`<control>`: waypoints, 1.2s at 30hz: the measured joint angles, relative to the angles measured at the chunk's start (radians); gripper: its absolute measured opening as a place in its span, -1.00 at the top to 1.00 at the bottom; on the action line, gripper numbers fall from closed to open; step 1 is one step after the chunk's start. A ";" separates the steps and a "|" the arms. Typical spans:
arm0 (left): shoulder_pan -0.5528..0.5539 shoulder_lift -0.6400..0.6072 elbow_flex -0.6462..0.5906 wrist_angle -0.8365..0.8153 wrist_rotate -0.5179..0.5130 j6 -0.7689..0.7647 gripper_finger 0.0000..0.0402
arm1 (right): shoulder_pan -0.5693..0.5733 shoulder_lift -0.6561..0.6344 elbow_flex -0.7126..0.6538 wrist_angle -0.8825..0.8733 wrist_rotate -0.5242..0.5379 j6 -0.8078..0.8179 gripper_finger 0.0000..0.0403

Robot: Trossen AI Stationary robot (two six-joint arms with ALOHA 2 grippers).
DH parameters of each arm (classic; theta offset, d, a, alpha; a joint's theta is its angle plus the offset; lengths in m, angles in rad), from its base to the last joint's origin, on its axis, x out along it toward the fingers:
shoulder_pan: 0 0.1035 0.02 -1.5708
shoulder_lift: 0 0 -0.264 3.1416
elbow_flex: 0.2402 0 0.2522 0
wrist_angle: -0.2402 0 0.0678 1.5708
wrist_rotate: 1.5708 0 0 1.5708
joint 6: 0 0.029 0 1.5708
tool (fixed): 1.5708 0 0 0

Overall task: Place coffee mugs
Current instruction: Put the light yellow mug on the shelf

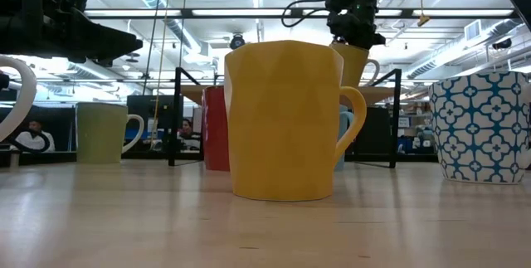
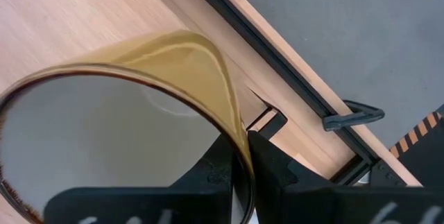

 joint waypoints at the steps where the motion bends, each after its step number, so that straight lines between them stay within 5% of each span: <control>1: 0.000 0.000 0.000 0.000 0.000 0.000 0.28 | 0.000 0.000 0.000 0.000 0.000 0.008 0.81; 19: 0.000 0.000 0.000 0.000 0.000 0.000 0.28 | 0.000 0.006 -0.003 0.015 -0.014 0.022 0.65; 36: 0.000 0.000 0.000 0.000 0.000 0.000 0.28 | 0.000 0.005 -0.003 0.064 0.118 0.023 0.45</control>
